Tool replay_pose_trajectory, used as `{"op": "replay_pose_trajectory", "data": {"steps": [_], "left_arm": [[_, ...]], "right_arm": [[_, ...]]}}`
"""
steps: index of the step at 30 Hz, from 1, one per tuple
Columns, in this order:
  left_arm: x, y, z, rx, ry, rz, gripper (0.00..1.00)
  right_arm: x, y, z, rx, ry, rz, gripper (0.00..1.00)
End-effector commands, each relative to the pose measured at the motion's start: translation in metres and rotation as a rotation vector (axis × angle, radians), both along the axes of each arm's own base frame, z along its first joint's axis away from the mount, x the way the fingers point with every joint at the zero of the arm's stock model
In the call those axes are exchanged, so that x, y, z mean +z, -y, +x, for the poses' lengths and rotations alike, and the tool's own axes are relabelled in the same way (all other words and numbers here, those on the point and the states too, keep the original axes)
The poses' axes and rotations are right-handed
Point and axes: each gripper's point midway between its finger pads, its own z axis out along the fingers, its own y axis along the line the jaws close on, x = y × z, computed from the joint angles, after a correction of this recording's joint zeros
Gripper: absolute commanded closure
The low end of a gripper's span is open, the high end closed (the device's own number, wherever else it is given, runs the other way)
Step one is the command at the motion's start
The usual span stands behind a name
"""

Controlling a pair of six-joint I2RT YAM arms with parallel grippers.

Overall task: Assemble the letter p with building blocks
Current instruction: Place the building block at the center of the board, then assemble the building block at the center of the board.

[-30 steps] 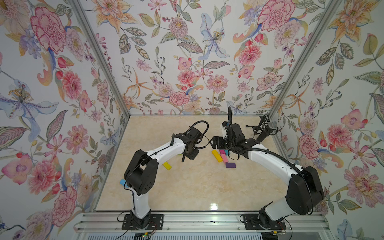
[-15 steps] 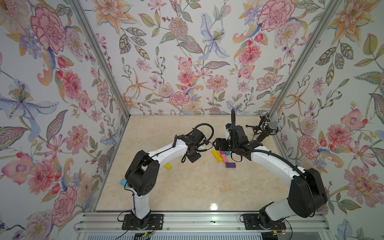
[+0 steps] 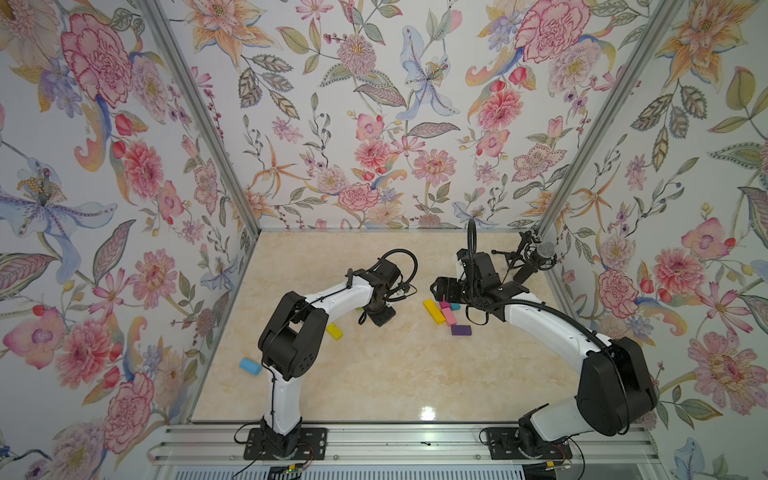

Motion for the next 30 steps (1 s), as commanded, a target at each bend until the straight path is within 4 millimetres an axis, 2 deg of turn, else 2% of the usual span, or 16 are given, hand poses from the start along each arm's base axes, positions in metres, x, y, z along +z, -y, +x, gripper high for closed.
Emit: {"op": "replay_pose_trajectory", "data": {"steps": [1,6,8,10,12,13,14,16,19,22,25,27,30], "left_arm": [[0.001,-0.001,-0.009,-0.038,-0.022,-0.008,0.73],[-0.009,-0.010,-0.010,-0.019,-0.025,0.051,0.69],[-0.007,-0.011,-0.008,-0.011,-0.011,0.056,0.60],[-0.001,-0.009,-0.004,-0.008,0.015,0.042,0.57],[0.009,-0.006,0.000,-0.007,0.044,0.017,0.45],[0.015,-0.005,0.003,-0.005,0.064,0.004,0.36],[0.022,-0.005,0.006,-0.001,0.088,-0.003,0.19],[0.036,-0.007,0.013,0.054,0.124,-0.041,0.18],[0.057,-0.023,0.026,0.162,0.167,-0.097,0.18],[0.080,-0.037,0.029,0.256,0.183,-0.207,0.15],[0.101,-0.042,0.021,0.321,0.189,-0.342,0.11],[0.112,-0.040,0.012,0.345,0.183,-0.427,0.15],[0.113,-0.032,-0.002,0.369,0.133,-0.526,0.21]], "right_arm": [[0.001,-0.001,0.001,-0.008,-0.008,0.019,0.10],[-0.008,-0.004,0.002,0.002,-0.029,0.013,0.09],[-0.012,-0.004,0.002,0.001,-0.038,0.009,0.08],[-0.014,-0.004,0.002,0.005,-0.045,0.008,0.08],[-0.017,-0.005,0.002,0.007,-0.050,0.006,0.07],[-0.018,-0.005,0.003,0.006,-0.054,0.006,0.07],[-0.019,-0.006,0.002,0.008,-0.058,0.007,0.07],[-0.021,-0.007,0.002,0.010,-0.062,0.006,0.07],[-0.023,-0.006,0.002,0.009,-0.065,0.002,0.07],[-0.026,-0.008,0.003,0.012,-0.070,0.003,0.08],[-0.031,-0.019,0.004,0.037,-0.083,0.009,0.09],[-0.035,-0.032,0.004,0.067,-0.089,0.019,0.10],[-0.040,-0.054,0.004,0.107,-0.097,0.054,0.12]]}}
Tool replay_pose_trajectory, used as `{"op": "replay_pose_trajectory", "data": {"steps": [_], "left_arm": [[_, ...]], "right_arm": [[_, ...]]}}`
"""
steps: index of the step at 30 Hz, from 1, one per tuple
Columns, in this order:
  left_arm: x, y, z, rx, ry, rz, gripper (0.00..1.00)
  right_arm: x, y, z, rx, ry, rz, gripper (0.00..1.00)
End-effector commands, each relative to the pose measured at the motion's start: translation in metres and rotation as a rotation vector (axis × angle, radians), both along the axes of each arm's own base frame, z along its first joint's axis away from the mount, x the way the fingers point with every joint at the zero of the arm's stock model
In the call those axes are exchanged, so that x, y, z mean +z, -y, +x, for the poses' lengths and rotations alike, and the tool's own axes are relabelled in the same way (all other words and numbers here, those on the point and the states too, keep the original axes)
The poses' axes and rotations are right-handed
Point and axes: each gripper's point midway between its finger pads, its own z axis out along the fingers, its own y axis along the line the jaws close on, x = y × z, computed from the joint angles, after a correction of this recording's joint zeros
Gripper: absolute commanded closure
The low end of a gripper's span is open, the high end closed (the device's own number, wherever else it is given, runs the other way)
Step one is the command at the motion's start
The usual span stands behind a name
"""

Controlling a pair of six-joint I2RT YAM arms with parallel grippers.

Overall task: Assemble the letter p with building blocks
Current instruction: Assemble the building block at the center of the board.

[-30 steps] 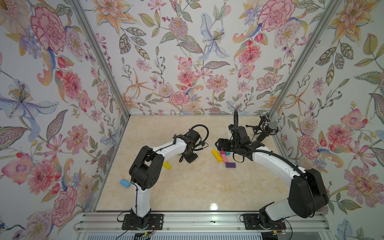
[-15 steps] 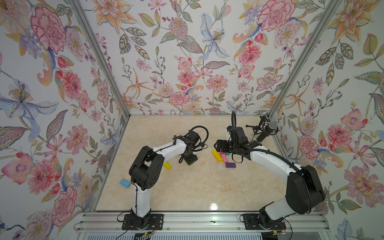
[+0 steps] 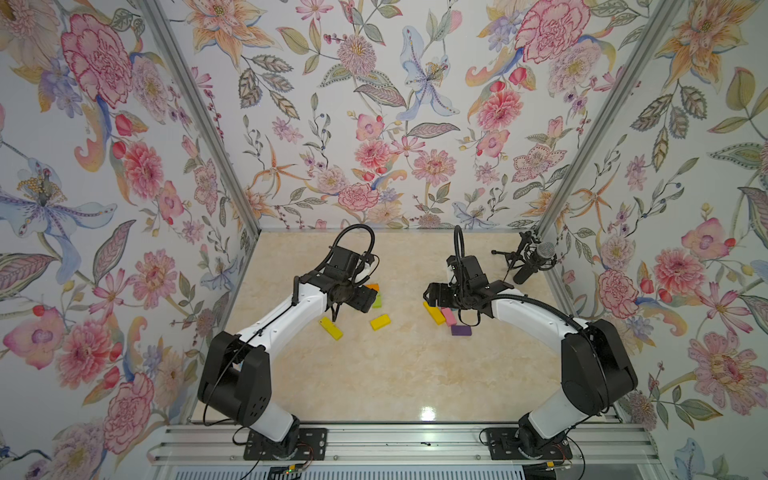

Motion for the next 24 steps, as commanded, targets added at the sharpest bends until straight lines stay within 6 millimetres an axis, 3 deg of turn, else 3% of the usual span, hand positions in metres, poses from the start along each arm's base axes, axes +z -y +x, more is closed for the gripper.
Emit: {"op": "replay_pose_trajectory", "data": {"steps": [1,8,14,18,21,23,24], "left_arm": [[0.001,0.023,-0.018,0.001,-0.062,-0.191,0.25],[-0.009,0.011,-0.040,0.102,-0.053,-0.297,0.50],[-0.007,-0.002,-0.051,0.136,-0.024,-0.289,0.65],[-0.024,-0.006,-0.053,0.146,-0.054,-0.250,0.77],[-0.036,-0.004,-0.050,0.168,-0.079,-0.231,0.87],[-0.042,0.002,-0.049,0.165,-0.088,-0.220,0.94],[-0.044,0.005,-0.049,0.164,-0.090,-0.214,0.95]], "right_arm": [[0.004,-0.032,0.003,0.045,0.007,0.075,0.13],[-0.009,-0.066,-0.001,0.100,-0.026,0.099,0.23],[-0.016,-0.072,-0.001,0.105,-0.049,0.101,0.39],[-0.021,-0.074,-0.002,0.107,-0.062,0.102,0.49],[-0.023,-0.074,-0.004,0.112,-0.069,0.101,0.64],[-0.025,-0.074,-0.005,0.111,-0.073,0.099,0.80],[-0.026,-0.073,-0.004,0.112,-0.072,0.098,0.82]]}}
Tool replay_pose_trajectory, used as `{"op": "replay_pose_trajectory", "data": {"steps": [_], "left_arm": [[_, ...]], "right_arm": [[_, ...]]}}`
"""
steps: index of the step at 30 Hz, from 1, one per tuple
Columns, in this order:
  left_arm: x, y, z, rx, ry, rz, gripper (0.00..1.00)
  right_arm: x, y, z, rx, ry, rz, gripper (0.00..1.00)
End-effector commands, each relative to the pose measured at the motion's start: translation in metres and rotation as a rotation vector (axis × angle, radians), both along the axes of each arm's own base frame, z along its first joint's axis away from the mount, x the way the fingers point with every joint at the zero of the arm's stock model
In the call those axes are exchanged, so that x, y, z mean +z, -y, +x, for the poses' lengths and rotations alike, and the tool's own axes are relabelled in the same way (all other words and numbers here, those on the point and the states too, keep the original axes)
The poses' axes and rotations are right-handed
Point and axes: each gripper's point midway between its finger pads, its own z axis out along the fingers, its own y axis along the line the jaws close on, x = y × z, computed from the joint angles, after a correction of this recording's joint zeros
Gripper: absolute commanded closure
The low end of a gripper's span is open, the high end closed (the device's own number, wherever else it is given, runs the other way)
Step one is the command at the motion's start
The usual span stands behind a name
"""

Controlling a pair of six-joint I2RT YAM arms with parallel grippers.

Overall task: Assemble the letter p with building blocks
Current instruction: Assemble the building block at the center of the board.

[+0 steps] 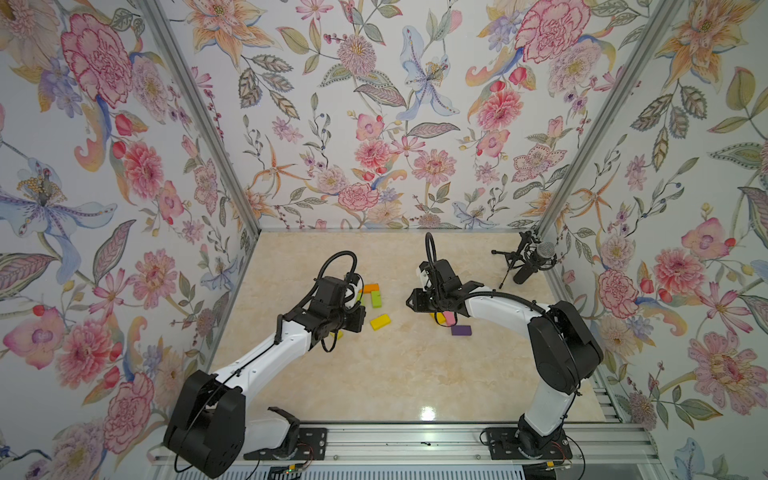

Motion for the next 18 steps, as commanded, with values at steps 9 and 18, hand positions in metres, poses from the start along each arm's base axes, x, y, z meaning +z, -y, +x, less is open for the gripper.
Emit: {"op": "replay_pose_trajectory", "data": {"steps": [9,18], "left_arm": [[-0.045,0.009,0.000,0.039,-0.061,0.114,1.00],[-0.066,0.001,-0.003,0.064,-0.089,0.155,1.00]], "right_arm": [[-0.015,-0.016,0.005,0.035,-0.030,0.014,1.00],[-0.027,-0.043,0.002,0.086,-0.083,0.058,1.00]]}}
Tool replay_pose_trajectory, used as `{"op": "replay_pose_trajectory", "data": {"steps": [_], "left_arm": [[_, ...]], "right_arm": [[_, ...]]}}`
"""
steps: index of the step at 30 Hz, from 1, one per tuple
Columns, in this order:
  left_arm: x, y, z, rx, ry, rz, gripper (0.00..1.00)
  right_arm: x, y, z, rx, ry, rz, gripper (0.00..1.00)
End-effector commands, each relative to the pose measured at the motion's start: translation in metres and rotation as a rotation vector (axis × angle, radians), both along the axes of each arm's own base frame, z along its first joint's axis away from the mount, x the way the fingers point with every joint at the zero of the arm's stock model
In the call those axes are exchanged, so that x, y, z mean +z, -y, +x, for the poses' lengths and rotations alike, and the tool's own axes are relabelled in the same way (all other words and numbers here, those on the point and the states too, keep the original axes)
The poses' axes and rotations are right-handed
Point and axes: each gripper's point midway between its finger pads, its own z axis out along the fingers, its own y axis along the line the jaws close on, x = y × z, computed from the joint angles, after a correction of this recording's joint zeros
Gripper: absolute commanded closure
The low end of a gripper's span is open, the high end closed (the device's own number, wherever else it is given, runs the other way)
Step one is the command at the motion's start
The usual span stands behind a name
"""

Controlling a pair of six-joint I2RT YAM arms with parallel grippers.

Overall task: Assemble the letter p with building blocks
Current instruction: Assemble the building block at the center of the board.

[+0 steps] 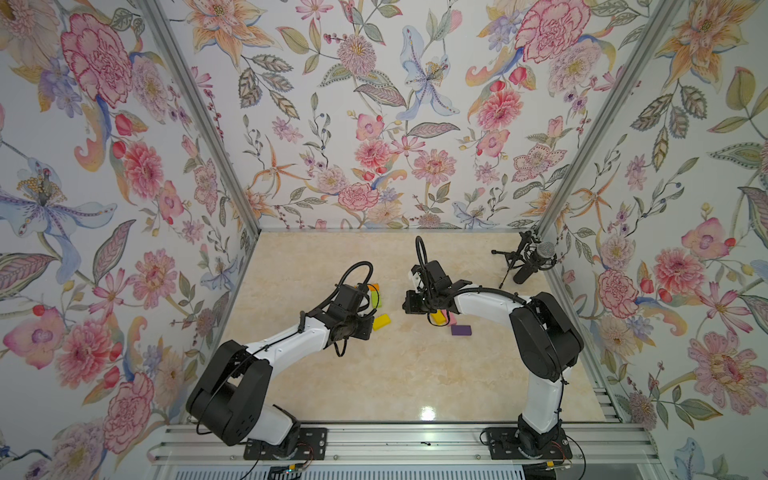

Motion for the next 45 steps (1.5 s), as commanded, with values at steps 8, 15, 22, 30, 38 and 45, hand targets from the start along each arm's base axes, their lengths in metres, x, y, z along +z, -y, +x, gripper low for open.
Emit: {"op": "replay_pose_trajectory", "data": {"steps": [8,15,22,30,38,45], "left_arm": [[-0.033,-0.001,0.002,0.036,-0.046,0.033,1.00],[-0.050,0.001,0.005,0.036,-0.077,0.050,1.00],[-0.052,0.000,0.008,0.043,-0.077,0.060,1.00],[-0.048,0.000,0.009,0.053,-0.068,0.058,1.00],[-0.053,0.004,0.012,0.052,-0.076,0.046,1.00],[-0.055,0.003,0.021,0.073,-0.066,0.060,1.00]], "right_arm": [[-0.009,-0.032,-0.012,0.057,-0.043,0.043,1.00],[-0.019,-0.039,-0.022,0.067,-0.060,0.034,1.00],[-0.022,-0.030,-0.023,0.042,-0.053,0.023,1.00],[-0.035,-0.028,-0.022,0.036,-0.076,0.009,1.00],[-0.048,-0.030,-0.025,0.040,-0.097,0.007,1.00],[-0.052,-0.035,-0.031,0.046,-0.105,0.012,1.00]]}}
